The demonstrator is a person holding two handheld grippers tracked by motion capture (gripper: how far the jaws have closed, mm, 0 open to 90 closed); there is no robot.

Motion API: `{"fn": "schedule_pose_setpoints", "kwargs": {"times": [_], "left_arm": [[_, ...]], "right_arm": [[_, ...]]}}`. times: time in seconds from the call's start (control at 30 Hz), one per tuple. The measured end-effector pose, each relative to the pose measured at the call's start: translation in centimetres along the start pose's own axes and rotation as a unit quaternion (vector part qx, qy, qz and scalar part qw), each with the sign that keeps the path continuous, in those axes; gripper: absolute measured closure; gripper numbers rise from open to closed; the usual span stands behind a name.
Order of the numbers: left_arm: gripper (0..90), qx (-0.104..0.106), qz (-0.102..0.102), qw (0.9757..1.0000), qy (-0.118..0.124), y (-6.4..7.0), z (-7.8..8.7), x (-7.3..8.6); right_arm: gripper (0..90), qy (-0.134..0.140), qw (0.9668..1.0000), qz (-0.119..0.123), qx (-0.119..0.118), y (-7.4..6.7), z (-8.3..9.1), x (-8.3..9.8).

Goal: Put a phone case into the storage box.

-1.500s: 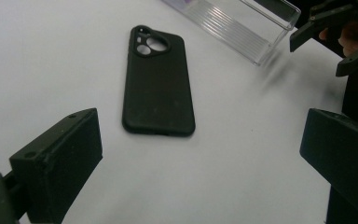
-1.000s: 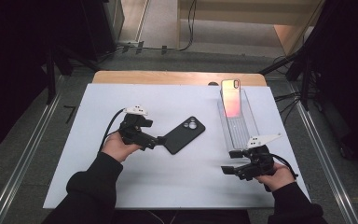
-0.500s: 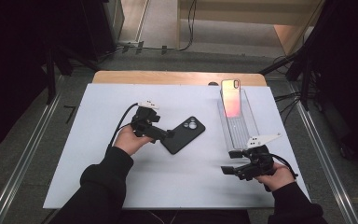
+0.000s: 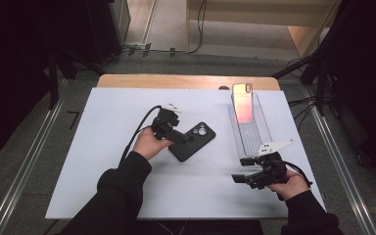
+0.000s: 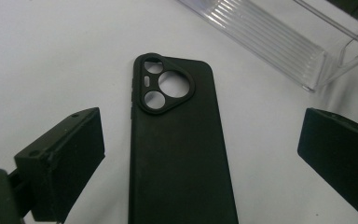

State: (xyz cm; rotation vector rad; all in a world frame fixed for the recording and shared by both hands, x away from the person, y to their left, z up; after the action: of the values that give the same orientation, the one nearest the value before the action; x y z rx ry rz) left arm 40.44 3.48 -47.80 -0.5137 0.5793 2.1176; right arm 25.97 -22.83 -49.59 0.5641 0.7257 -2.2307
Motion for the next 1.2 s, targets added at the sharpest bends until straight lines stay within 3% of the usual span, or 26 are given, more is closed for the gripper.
{"fn": "schedule_pose_setpoints", "kwargs": {"times": [0.27,0.7,0.9,1.07,1.2], "left_arm": [[1.1,-0.003,-0.002,1.0000,0.006,0.3,-1.2,-0.8],[1.2,-0.015,-0.001,0.9999,-0.001,0.2,-2.4,-0.1],[1.2,-0.026,-0.005,0.9994,-0.021,0.1,-3.3,0.8],[1.5,-0.050,-0.015,0.9975,-0.048,0.1,-3.8,1.4],[2.5,-0.056,-0.014,0.9967,-0.056,0.1,-4.1,1.7]], "right_arm": [[20.3,-0.001,1.0000,0.000,0.000,0.0,0.0,0.1],[20.3,-0.003,1.0000,0.000,0.002,0.0,0.0,0.1],[20.3,-0.003,1.0000,0.001,0.002,0.0,0.0,0.1],[20.3,-0.005,1.0000,0.002,0.002,0.0,-0.1,0.1],[20.3,-0.006,1.0000,0.002,0.003,0.0,-0.1,0.1]]}}
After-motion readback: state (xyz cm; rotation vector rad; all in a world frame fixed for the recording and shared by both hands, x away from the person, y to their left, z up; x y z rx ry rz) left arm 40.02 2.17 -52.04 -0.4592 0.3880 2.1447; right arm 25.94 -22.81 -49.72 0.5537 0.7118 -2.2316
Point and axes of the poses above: each handheld gripper's, and its own axes: z roughly backward along the jaws, x roughly out of its underside, y roughly to its right, the point moved 4 cm from there along -z, roughly forward along the jaws, and after that the axes turned 9 degrees about -y, right-handed, at the moved point
